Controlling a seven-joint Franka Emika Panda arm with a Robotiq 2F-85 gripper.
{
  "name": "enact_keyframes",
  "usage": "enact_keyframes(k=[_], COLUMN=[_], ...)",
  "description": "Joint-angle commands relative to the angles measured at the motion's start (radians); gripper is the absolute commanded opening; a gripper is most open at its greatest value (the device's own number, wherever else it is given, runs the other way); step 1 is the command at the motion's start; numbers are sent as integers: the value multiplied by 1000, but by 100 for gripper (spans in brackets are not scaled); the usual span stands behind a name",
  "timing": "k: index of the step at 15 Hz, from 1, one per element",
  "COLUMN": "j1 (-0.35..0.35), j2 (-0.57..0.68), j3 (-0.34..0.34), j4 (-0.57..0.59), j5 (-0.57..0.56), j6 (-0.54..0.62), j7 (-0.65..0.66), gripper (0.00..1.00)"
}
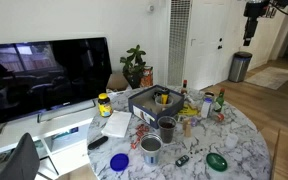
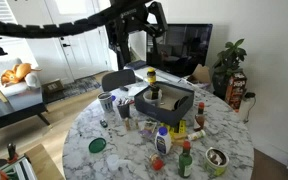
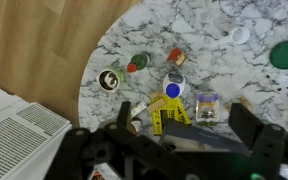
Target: Make the brown object to the left lie flat on the table and then put the car plush toy on top of it
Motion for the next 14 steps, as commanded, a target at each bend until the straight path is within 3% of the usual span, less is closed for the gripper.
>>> enact_keyframes(k=[1,5,10,14], j1=[3,21,126,177], j2=[0,31,244,469], j3=[-2,0,58,157], j4=[2,9,6,48], j5=[-1,2,69,85], j6=[-2,1,38,66], j7=[1,-29,-111,-138], gripper=[100,100,100,100])
